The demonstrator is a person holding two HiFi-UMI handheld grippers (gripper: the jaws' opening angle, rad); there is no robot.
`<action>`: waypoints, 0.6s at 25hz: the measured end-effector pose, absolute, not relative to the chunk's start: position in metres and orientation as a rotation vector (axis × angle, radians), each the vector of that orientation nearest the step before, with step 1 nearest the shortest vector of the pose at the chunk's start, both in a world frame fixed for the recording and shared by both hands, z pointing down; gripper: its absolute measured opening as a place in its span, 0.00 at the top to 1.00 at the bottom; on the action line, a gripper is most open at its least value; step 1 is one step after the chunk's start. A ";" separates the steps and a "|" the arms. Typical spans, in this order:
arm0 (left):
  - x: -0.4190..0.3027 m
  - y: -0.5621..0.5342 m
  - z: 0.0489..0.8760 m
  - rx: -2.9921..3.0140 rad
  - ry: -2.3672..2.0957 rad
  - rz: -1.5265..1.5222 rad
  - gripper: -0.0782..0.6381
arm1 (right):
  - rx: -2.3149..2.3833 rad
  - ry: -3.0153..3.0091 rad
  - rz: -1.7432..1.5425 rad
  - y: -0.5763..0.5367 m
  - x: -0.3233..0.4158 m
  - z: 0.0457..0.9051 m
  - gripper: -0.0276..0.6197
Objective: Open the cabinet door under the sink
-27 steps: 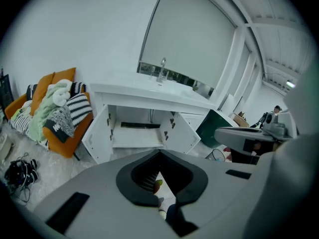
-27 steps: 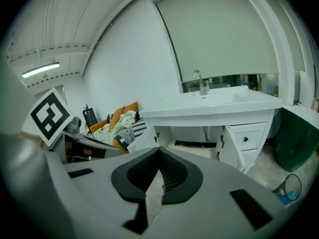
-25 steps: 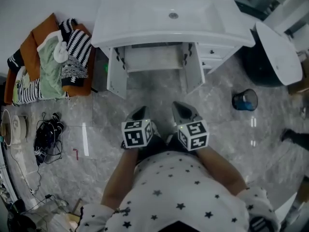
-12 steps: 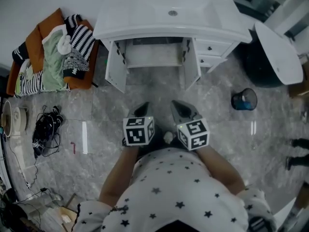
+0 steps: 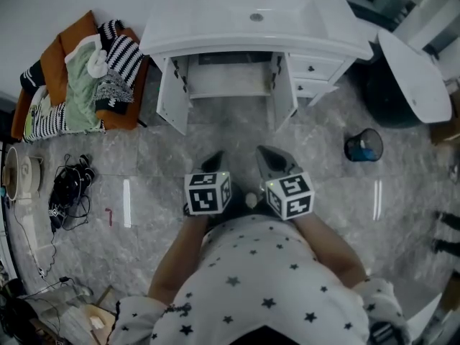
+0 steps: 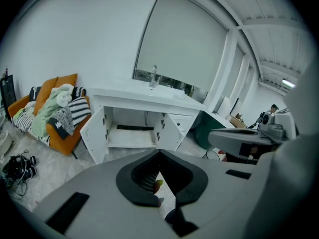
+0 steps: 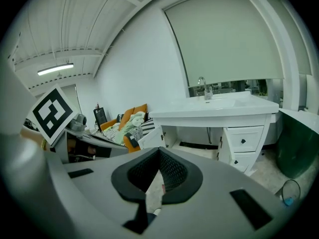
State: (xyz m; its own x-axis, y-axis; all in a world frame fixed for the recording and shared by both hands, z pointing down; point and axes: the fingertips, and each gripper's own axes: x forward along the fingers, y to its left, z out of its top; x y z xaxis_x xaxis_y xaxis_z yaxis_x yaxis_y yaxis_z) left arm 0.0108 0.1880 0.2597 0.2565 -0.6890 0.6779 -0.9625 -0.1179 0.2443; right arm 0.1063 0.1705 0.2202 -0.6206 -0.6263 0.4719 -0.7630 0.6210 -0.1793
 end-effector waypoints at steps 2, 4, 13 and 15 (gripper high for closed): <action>0.011 0.189 0.261 1.880 -1.497 0.537 0.89 | 1.115 -2.486 0.523 0.171 0.107 0.220 0.95; 0.012 0.191 0.261 1.881 -1.496 0.538 0.88 | 1.116 -2.489 0.529 0.172 0.108 0.221 0.95; 0.016 0.196 0.260 1.887 -1.493 0.535 0.88 | 1.121 -2.490 0.540 0.176 0.111 0.221 0.95; 0.015 0.196 0.260 1.890 -1.493 0.537 0.88 | 1.122 -2.492 0.541 0.177 0.110 0.221 0.95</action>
